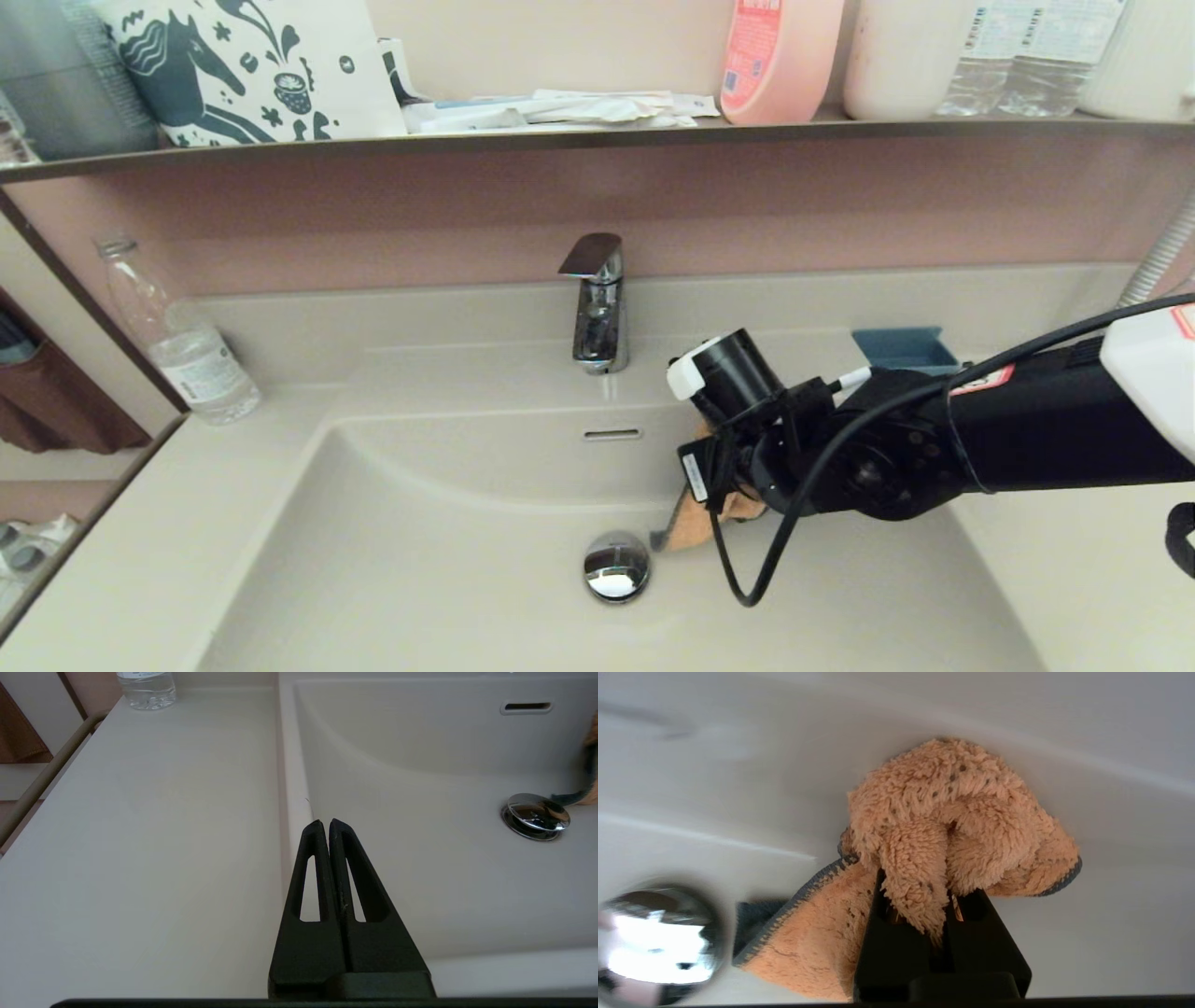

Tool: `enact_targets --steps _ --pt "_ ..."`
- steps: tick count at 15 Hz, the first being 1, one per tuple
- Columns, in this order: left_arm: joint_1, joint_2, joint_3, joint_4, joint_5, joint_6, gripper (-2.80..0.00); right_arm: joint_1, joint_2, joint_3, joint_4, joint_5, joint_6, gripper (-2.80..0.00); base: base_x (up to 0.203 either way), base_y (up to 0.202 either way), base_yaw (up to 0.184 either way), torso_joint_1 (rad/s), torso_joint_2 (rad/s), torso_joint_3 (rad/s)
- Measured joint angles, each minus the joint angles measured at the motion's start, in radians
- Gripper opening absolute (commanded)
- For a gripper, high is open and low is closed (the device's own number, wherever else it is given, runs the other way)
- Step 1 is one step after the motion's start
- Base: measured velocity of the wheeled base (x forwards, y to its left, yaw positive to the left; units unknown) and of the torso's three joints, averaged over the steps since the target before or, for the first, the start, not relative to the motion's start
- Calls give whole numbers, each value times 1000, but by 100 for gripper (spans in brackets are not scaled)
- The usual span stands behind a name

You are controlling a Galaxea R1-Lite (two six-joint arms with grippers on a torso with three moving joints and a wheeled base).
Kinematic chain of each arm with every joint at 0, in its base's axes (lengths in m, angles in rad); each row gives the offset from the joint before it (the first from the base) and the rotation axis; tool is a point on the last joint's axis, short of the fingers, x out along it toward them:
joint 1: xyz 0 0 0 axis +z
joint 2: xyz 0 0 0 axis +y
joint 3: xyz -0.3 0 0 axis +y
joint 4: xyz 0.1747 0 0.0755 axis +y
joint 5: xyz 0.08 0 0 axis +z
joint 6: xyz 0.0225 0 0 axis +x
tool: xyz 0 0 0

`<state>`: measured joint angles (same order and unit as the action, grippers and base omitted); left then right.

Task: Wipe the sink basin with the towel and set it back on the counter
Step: Wipe the sink

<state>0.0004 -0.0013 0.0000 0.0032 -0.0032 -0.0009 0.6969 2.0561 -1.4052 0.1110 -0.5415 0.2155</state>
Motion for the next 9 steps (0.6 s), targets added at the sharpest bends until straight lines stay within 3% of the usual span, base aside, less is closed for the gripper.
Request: enact_targets --steps 5,9 --pt "0 0 0 0 0 0 -280 -114 -83 54 5 2 -5 -280 0 0 0 0 0 0" --pt "0 0 0 0 0 0 -280 -139 -181 85 9 13 -6 -280 0 0 0 0 0 0"
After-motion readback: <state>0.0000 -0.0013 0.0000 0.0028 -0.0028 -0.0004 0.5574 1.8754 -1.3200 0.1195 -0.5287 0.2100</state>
